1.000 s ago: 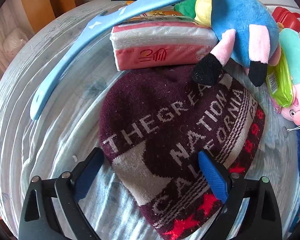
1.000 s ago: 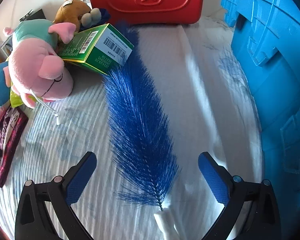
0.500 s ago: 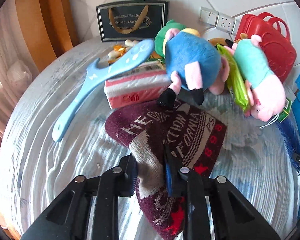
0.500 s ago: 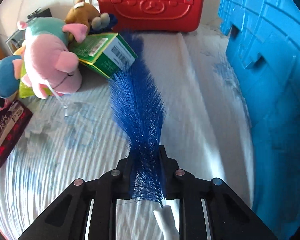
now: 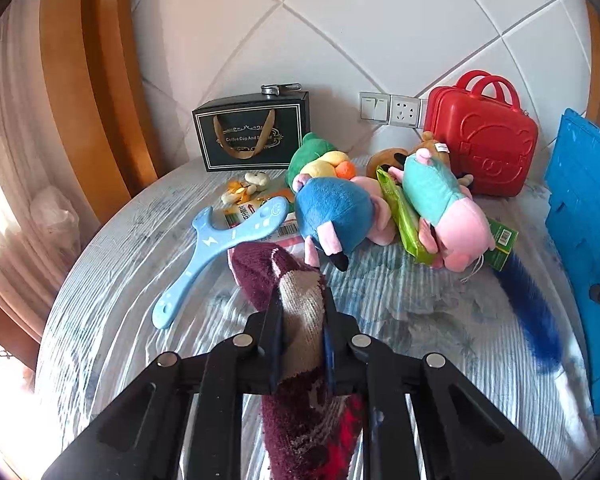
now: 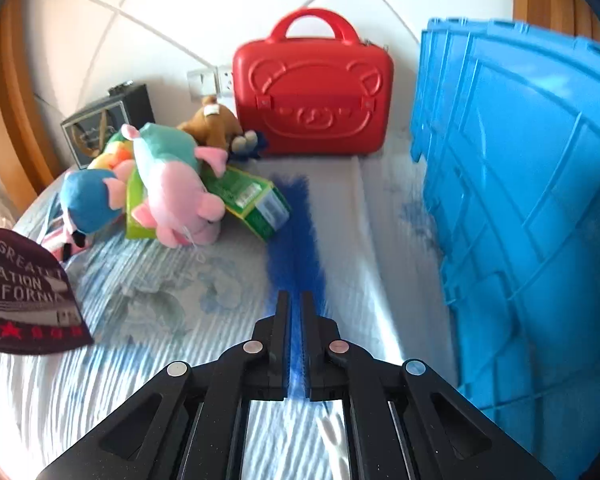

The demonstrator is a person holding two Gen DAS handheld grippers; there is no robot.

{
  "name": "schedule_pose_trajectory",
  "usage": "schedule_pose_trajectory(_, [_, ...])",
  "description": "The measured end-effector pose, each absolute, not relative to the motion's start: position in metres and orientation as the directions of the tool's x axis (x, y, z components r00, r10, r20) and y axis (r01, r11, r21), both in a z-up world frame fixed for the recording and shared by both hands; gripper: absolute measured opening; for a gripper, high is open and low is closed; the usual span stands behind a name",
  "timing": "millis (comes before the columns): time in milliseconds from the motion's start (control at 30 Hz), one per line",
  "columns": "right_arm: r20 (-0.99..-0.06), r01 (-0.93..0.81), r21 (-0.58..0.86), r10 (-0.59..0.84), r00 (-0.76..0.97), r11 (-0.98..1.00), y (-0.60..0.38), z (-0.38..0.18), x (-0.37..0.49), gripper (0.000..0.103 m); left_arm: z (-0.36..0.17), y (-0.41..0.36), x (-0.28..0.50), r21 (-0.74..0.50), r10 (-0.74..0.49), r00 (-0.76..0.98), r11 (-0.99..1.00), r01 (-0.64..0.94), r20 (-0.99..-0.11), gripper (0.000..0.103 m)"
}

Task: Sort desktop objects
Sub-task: 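Grasp the maroon beanie with left gripper while right gripper grasps the feather duster, then lift the beanie and feather duster off the bed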

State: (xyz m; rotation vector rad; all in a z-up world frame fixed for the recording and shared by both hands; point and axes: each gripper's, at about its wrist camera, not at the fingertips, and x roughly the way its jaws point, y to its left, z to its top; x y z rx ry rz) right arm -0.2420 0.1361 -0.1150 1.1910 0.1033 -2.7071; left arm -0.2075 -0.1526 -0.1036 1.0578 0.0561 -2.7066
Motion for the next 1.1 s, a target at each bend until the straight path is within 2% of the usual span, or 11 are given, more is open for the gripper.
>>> schedule_pose_trajectory(300, [-0.829, 0.177, 0.06, -0.148, -0.539, -0.982, 0.143, -0.146, -0.23, 0.006, -0.148, -0.158, -0.206, 0.008, -0.149, -0.619, -0.974, 0.225, -0.771, 0.016])
schedule_pose_trajectory(400, [-0.853, 0.169, 0.052, -0.132, -0.505, -0.984, 0.146, -0.162, -0.229, 0.015, -0.169, -0.162, -0.21, -0.01, -0.129, -0.577, -0.973, 0.232, -0.807, 0.016])
schedule_pose_trajectory(467, [-0.867, 0.162, 0.046, -0.12, -0.484, -0.986, 0.148, -0.173, -0.231, 0.03, -0.184, -0.164, -0.215, 0.011, -0.147, -0.536, -0.969, 0.248, -0.831, 0.019])
schedule_pose_trajectory(533, [-0.875, 0.153, 0.034, -0.103, -0.472, -0.988, 0.151, -0.183, -0.234, 0.059, -0.201, -0.169, -0.22, 0.036, -0.166, -0.484, -0.963, 0.267, -0.859, 0.028])
schedule_pose_trajectory(567, [-0.879, 0.154, 0.034, -0.103, -0.465, -0.987, 0.152, -0.188, -0.235, 0.062, -0.21, -0.172, -0.221, 0.047, -0.173, -0.459, -0.961, 0.274, -0.871, 0.031])
schedule_pose_trajectory(633, [-0.886, 0.153, 0.037, -0.103, -0.452, -0.988, 0.155, -0.197, -0.239, 0.066, -0.228, -0.181, -0.223, 0.072, -0.191, -0.405, -0.954, 0.292, -0.894, 0.046])
schedule_pose_trajectory(767, [-0.902, 0.144, 0.043, -0.101, -0.419, -0.989, 0.159, -0.212, -0.252, 0.072, -0.257, -0.201, -0.223, 0.119, -0.229, -0.31, -0.934, 0.336, -0.923, 0.055])
schedule_pose_trajectory(833, [-0.908, 0.144, 0.043, -0.099, -0.406, -0.989, 0.158, -0.219, -0.26, 0.076, -0.267, -0.212, -0.223, 0.097, -0.209, -0.288, -0.928, 0.359, -0.935, 0.07])
schedule_pose_trajectory(867, [-0.912, 0.143, 0.044, -0.098, -0.399, -0.989, 0.158, -0.223, -0.264, 0.078, -0.268, -0.216, -0.222, 0.09, -0.209, -0.293, -0.923, 0.373, -0.933, 0.074])
schedule_pose_trajectory(1033, [-0.929, 0.143, 0.03, -0.08, -0.362, -0.989, 0.15, -0.242, -0.287, 0.081, -0.274, -0.224, -0.224, 0.053, -0.182, -0.294, -0.917, 0.396, -0.938, 0.089])
schedule_pose_trajectory(1100, [-0.927, 0.144, 0.011, -0.064, -0.369, -0.99, 0.147, -0.246, -0.294, 0.083, -0.277, -0.227, -0.225, 0.025, -0.158, -0.301, -0.915, 0.402, -0.94, 0.09])
